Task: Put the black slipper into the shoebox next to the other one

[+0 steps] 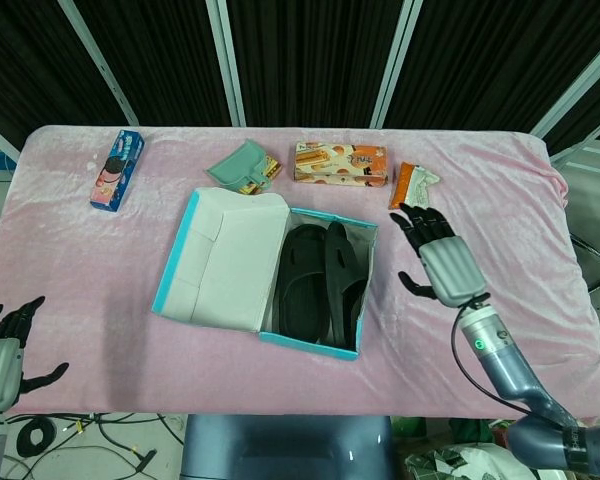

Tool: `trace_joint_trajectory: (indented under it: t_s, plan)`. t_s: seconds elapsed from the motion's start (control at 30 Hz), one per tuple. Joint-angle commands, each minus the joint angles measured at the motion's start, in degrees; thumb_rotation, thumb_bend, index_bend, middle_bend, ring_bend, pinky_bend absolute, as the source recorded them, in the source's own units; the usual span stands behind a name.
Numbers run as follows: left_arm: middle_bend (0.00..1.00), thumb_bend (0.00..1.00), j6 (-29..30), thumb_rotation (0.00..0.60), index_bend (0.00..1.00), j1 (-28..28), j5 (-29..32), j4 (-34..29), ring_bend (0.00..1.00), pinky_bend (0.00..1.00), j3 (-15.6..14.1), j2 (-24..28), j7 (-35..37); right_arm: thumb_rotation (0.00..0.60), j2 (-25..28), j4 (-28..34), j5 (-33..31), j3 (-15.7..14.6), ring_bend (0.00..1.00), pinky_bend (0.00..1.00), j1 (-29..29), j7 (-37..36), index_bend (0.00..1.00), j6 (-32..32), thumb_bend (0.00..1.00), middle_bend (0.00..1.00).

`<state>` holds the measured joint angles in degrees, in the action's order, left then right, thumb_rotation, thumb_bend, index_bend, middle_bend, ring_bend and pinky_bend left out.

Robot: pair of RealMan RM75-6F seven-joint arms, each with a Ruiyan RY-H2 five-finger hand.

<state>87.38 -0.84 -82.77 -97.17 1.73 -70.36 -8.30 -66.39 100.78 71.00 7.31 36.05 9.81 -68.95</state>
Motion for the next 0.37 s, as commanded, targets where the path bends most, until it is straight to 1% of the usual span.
trace_joint_trajectory:
  t_s: [0.03, 0.17, 0.27, 0.37]
  plan:
    - [0.16, 0.0, 1.2, 0.6, 0.09, 0.2, 0.0, -0.6, 0.16, 0.0, 0.5, -0.3, -1.8, 0.6, 1.0, 1.5, 0.9, -3.0, 0.0, 0.06, -7.1, 4.7, 0.0, -8.6, 0.26, 0.0]
    - [0.16, 0.0, 1.7, 0.6, 0.09, 0.2, -1.0, -0.8, 0.16, 0.0, 0.4, -0.7, -2.4, 0.6, 1.0, 0.8, 1.8, -5.4, 0.0, 0.06, -11.6, 6.8, 0.0, -13.1, 0.26, 0.0]
    - [0.16, 0.0, 2.0, 0.6, 0.09, 0.3, -1.7, -0.7, 0.16, 0.0, 0.0, -1.0, -2.9, 0.6, -0.4, -0.9, 3.6, -7.3, 0.0, 0.06, -15.1, 8.0, 0.0, -17.0, 0.26, 0.0]
    - [0.16, 0.0, 2.6, 0.6, 0.09, 0.5, -2.1, -0.6, 0.16, 0.0, 0.0, -1.2, -3.1, 0.6, -1.8, -2.3, 5.3, -8.3, 0.0, 0.06, -17.9, 7.7, 0.0, -20.0, 0.24, 0.0]
